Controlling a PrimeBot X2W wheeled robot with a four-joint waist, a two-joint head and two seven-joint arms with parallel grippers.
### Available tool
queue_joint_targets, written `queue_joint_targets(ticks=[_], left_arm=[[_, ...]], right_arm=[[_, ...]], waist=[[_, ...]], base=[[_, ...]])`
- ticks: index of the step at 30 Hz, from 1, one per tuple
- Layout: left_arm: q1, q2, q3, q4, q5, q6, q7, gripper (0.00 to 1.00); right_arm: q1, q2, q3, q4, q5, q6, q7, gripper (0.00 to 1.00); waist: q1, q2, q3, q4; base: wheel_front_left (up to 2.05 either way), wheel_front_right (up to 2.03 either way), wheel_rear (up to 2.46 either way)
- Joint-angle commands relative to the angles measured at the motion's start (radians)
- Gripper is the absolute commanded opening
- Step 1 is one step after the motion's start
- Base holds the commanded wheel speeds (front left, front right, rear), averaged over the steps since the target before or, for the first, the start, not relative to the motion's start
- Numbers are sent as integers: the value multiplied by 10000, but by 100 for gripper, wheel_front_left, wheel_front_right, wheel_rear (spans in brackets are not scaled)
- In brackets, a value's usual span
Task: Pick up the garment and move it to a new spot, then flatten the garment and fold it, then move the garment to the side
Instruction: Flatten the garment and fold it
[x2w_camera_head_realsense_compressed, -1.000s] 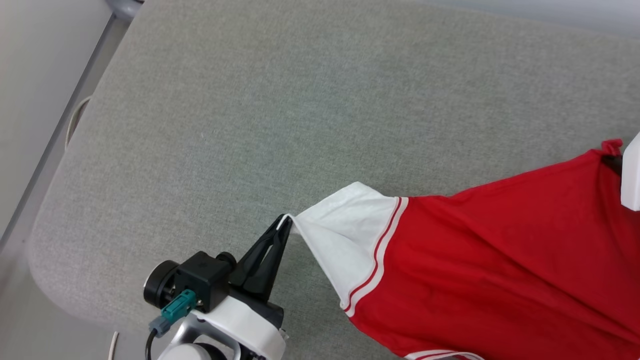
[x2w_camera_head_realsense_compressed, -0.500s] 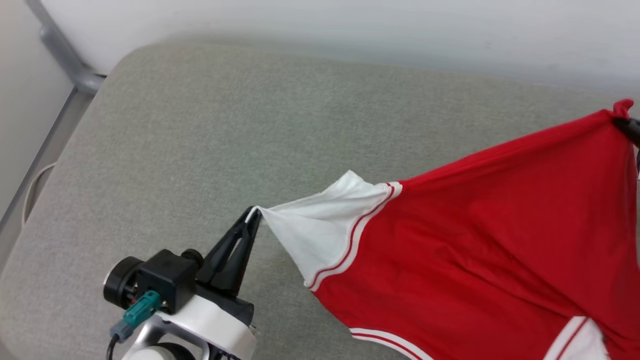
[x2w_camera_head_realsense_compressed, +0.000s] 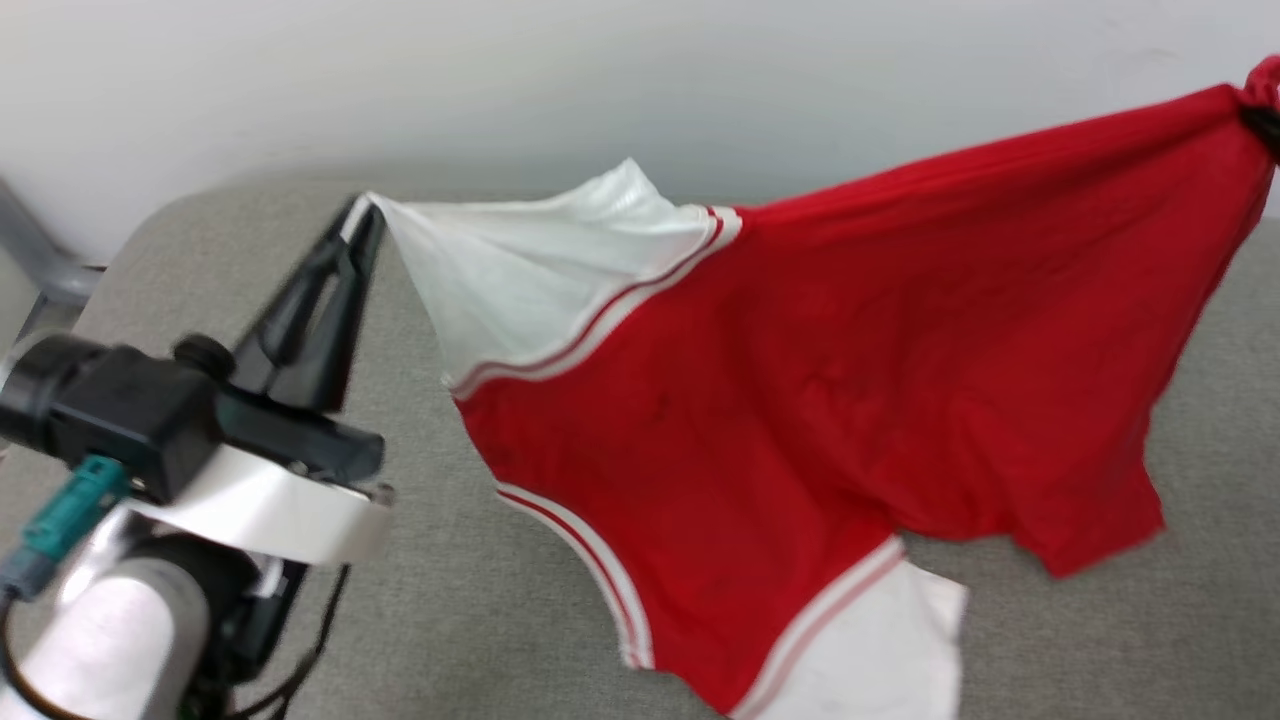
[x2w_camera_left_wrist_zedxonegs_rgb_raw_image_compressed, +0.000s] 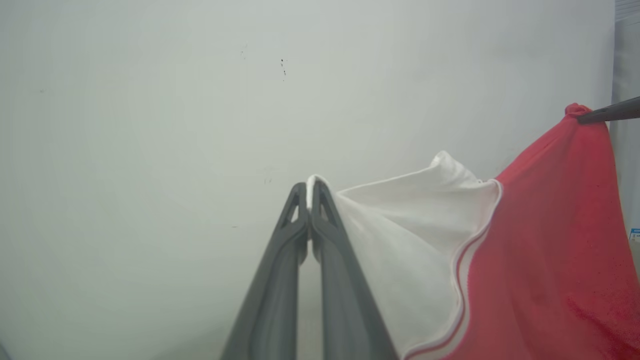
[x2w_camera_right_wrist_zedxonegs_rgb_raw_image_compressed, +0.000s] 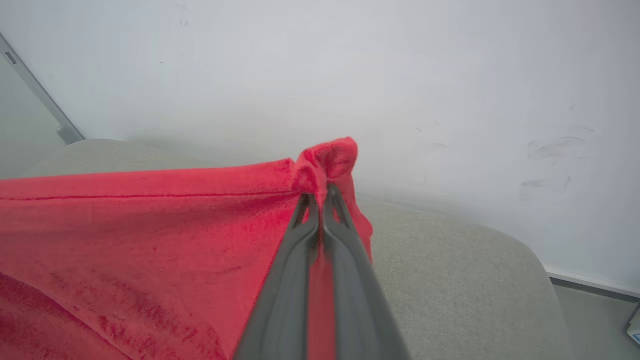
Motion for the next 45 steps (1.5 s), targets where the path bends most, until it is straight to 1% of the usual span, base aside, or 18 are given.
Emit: queue_joint_targets(ticks=[1,9,11,14,22,29,32,35,36,38,41,45], left_arm=[[-232,93,138,-75,79,18,50,0],[-1573,668,984,-254,116,52,306,0],[-1955,883,1123,-241,261,-20,336,0],[-2492,1197,1162,-208,615,-121,424,0],[-3675,1531,1208,50,820,-373,557,0],[-5070,1808,1037,583,821,-972,737,0],[-5995,1833,1016,1113,700,-1293,697,0],[-7199,1972,947,1785,810,-1715,704,0],[-7199,1972,947,1785,810,-1715,704,0],[-8116,1962,835,2315,872,-1968,624,0],[-9664,1942,624,3270,946,-2297,509,0],[-11886,1868,113,4707,1252,-2552,274,0]], right_arm=[[-132,69,-87,-141,-104,-12,-9,0],[-25,577,-570,-1259,-261,-12,121,0],[41,663,-744,-1437,-228,-12,81,0],[86,844,-1025,-1736,-126,-12,-46,0],[78,1112,-1524,-2354,-134,-13,-467,0],[-713,1174,-1833,-2537,-423,-13,-907,0],[-1282,1212,-1936,-2423,-639,-13,-1207,0],[-2041,1213,-1984,-2245,-883,-15,-1460,0],[-2041,1213,-1984,-2245,-883,-15,-1460,0],[-2557,931,-1767,-2087,-1289,-16,-1670,0],[-3562,1104,-1648,-1646,-1537,-16,-1958,0],[-5075,1167,-1512,-846,-2067,-16,-2586,0]], waist=[[1,0,-113,-206],[1,0,-148,-753],[1,0,-98,-838],[1,0,85,-948],[1,0,694,-1176],[1,0,1651,-1210],[1,0,2222,-1163],[1,0,2938,-1109],[1,0,2938,-1109],[1,0,3426,-1052],[1,0,4114,-994],[1,0,4994,-930]], base=[[0,0,0],[0,0,0],[0,0,0],[0,0,0],[0,0,0],[0,0,0],[0,0,0],[0,0,0],[0,0,0],[0,0,0],[0,0,0],[0,0,0]])
